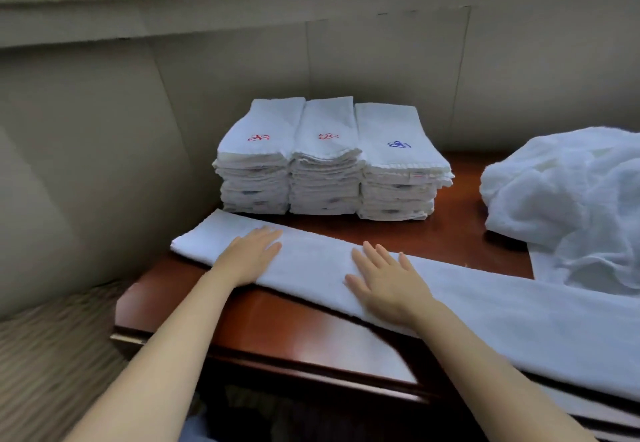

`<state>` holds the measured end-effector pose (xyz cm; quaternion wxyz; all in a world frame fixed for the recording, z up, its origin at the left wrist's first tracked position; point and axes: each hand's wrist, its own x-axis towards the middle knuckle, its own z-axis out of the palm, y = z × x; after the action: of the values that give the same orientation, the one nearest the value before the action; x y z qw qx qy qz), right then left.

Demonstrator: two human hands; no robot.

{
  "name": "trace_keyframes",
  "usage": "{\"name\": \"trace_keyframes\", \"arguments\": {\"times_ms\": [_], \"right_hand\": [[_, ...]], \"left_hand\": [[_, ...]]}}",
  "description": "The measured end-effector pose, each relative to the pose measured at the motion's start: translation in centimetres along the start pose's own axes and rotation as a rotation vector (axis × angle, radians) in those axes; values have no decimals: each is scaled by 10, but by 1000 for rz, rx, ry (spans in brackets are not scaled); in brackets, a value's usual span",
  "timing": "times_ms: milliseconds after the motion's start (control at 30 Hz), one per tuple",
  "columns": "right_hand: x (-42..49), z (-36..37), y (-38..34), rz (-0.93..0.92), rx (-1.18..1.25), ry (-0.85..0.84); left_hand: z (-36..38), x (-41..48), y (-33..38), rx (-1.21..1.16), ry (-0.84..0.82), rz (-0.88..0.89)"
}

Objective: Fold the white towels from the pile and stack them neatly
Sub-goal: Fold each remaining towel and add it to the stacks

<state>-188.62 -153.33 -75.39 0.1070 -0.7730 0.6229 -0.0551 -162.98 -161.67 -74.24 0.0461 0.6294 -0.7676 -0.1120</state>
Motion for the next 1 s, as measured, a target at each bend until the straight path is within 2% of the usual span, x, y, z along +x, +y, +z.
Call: {"name": "trace_keyframes", "arguments": {"times_ms": [67,167,233,300,400,533,600,800,933,1000], "right_hand": [[2,2,2,5,-6,0],[4,3,2,8,-8,21],[4,5,1,12,-10,30],[4,4,0,18,-14,31],[4,5,-1,24,-15,29],[2,3,-2,20,0,26],[2,-1,-3,25,1,30],[41,-24,-36,41,-7,-4],[95,-34,-75,-43,137,-27],[119,-33,-90,-39,187,-40]], "left_hand": [[-1,1,-22,18,100,-89],[3,-3,-43,-5,402,-346],[4,-5,-44,-216,552,-569],[-4,-7,-39,-556,658,-766],[-18,-3,-42,-921,727,-937],[-23,6,-36,-1296,608,-975],[-20,2,-29,-1429,608,-971],[-13,-4,-26,-1375,668,-862],[-9,-5,-24,-1261,672,-827],[-8,-3,-26,-1303,685,-816]]}}
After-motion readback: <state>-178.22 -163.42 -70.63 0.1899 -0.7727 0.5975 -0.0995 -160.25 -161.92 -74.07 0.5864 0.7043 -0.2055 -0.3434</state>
